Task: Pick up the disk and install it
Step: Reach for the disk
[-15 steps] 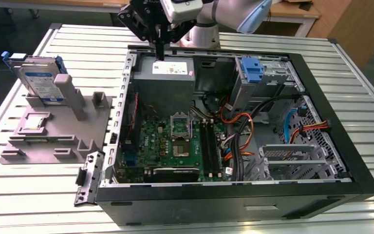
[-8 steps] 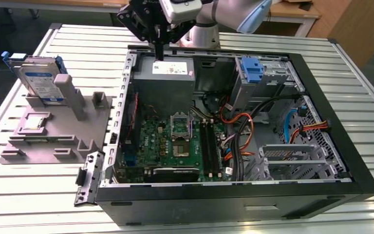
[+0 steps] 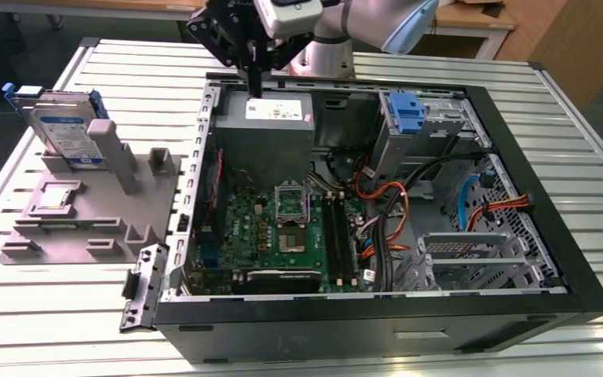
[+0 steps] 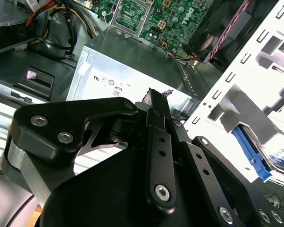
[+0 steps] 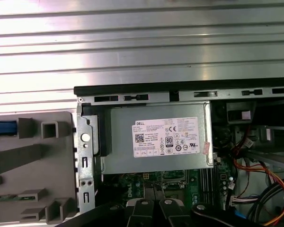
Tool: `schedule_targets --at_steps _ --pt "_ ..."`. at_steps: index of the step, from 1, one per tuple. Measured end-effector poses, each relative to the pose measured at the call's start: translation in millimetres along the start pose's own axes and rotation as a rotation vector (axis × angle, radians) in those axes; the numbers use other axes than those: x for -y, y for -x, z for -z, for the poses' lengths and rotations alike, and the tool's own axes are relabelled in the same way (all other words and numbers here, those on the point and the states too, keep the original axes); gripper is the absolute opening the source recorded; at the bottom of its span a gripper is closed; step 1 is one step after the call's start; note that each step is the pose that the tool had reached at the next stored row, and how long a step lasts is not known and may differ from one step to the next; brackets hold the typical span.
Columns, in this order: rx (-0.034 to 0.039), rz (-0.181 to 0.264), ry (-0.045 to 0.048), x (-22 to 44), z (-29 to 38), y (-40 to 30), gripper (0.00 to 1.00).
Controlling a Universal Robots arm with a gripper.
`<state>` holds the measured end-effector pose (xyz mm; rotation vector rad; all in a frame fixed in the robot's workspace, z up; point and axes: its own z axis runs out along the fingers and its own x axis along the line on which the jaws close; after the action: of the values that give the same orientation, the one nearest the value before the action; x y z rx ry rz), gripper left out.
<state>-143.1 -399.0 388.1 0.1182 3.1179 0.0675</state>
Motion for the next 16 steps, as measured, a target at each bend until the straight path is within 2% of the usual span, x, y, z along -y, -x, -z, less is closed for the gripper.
schedule_targets --at_steps 16 --pt "-0.0011 0.000 -0.0001 0.3 -1.1 -4.0 0.10"
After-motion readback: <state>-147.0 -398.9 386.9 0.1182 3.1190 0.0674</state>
